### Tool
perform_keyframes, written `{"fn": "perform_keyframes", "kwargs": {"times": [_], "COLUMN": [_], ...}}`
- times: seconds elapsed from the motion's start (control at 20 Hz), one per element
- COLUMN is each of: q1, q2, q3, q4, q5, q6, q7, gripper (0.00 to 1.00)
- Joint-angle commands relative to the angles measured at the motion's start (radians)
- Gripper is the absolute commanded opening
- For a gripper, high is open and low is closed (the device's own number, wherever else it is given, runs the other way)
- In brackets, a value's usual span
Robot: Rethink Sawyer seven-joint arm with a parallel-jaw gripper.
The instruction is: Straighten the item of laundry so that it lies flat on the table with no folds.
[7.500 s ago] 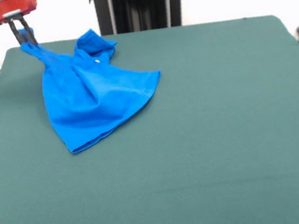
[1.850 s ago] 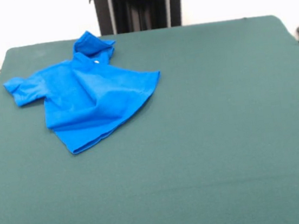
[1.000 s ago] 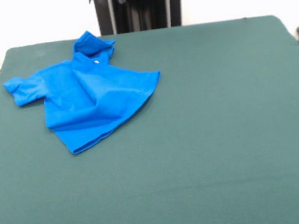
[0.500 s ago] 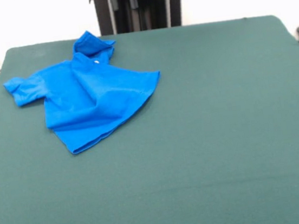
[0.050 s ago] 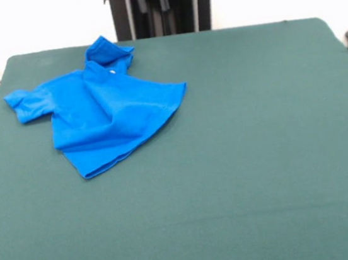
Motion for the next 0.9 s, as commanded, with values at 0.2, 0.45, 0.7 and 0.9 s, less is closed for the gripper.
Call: {"fn": "perform_keyframes", "kwargs": {"times": [0.2,0.45,0.7,0.9], "q1": [0.027,0.014,0.015,0.015], "q2": [0.009,-0.009,0.036,0.061], "q3": [0.087,0.094,0.088,0.085], "q4": [-0.150,-0.169,-0.211,-0.228], "q5": [0.076,0.069,0.058,0.054], "q6": [-0.044,0.002,-0.013,-0.010], "q7": [0.260,0.235,0.225,0.224], "gripper": [1.00,1.00,1.00,1.00]}}
